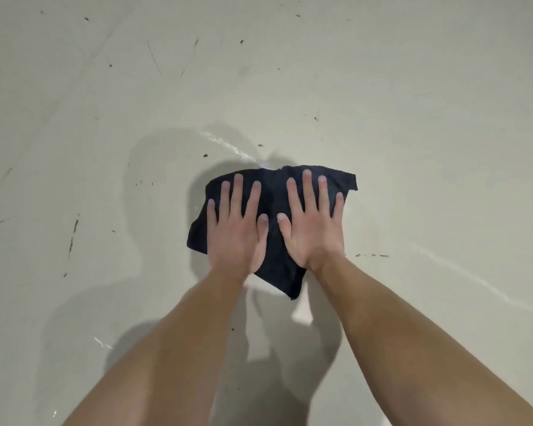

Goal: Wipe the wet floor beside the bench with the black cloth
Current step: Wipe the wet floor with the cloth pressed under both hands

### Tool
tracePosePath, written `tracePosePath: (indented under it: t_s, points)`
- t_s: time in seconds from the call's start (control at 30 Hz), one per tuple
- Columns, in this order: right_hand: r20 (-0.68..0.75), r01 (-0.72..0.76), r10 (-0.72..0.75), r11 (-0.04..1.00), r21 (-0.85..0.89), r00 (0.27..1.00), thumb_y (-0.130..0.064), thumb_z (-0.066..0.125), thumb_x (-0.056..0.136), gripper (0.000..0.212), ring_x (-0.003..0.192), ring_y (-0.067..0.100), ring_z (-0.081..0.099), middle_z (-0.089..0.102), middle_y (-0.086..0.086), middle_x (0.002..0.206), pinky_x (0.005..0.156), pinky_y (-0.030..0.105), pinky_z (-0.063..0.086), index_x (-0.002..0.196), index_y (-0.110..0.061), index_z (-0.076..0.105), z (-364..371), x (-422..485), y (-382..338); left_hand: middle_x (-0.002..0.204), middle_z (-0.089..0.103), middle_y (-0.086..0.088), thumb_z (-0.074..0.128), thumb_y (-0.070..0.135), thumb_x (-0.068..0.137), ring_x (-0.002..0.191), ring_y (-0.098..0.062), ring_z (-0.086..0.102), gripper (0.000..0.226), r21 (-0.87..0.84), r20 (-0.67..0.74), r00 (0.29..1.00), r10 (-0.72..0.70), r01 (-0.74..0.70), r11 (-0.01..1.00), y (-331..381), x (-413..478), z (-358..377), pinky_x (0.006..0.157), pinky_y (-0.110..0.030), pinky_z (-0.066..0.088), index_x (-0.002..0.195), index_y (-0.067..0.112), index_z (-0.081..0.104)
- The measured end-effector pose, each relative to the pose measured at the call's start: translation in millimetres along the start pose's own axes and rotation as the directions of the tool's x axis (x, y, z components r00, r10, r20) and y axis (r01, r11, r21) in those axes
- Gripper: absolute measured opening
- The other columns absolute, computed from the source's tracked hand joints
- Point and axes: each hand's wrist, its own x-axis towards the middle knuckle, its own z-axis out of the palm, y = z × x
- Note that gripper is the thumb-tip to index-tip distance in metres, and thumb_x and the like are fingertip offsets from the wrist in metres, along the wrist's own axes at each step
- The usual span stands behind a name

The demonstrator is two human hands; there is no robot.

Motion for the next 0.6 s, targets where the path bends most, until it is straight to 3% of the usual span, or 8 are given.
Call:
tracePosePath:
  t_s: [0.2, 0.4, 0.6]
  points:
    - [0.061, 0.084, -0.085, 0.996, 0.008, 0.995, -0.055, 0.01, 0.103, 0.071, 0.154, 0.025, -0.024, -0.025, 0.002, 0.167, 0.125, 0.053, -0.007, 0.158, -0.019, -0.018, -25, 49, 12, 0.171, 0.001, -0.006, 0.026, 0.042, 0.106, 0.157, -0.027, -0.001, 0.062, -0.026, 0.038, 0.998, 0.043, -0.042, 0.999, 2, 62, -19, 0.125, -0.053, 0.008, 0.163, 0.025, 0.011]
    - [-0.091, 0.03, -0.03, 1.0, 0.0, 0.995, -0.047, 0.014, 0.104, 0.068, 0.158, 0.026, -0.006, -0.008, 0.005, 0.171, 0.126, 0.052, 0.003, 0.161, -0.014, -0.001, -49, 154, 13, 0.172, -0.001, -0.006, 0.025, 0.044, 0.106, 0.157, -0.026, -0.003, 0.064, -0.012, 0.003, 0.998, 0.059, -0.059, 0.998, 11, 176, -33, 0.126, -0.051, 0.007, 0.163, 0.02, 0.009]
    - [-0.102, 0.092, -0.083, 0.992, 0.087, 0.991, -0.042, 0.019, 0.103, 0.067, 0.158, 0.024, -0.008, -0.005, 0.005, 0.172, 0.126, 0.05, -0.002, 0.162, -0.016, 0.002, -87, 264, 6, 0.17, -0.011, -0.006, 0.012, 0.041, 0.106, 0.157, -0.025, -0.009, 0.063, 0.086, 0.05, 0.999, 0.014, -0.019, 0.996, 14, 267, -53, 0.126, -0.05, 0.007, 0.162, 0.019, -0.005]
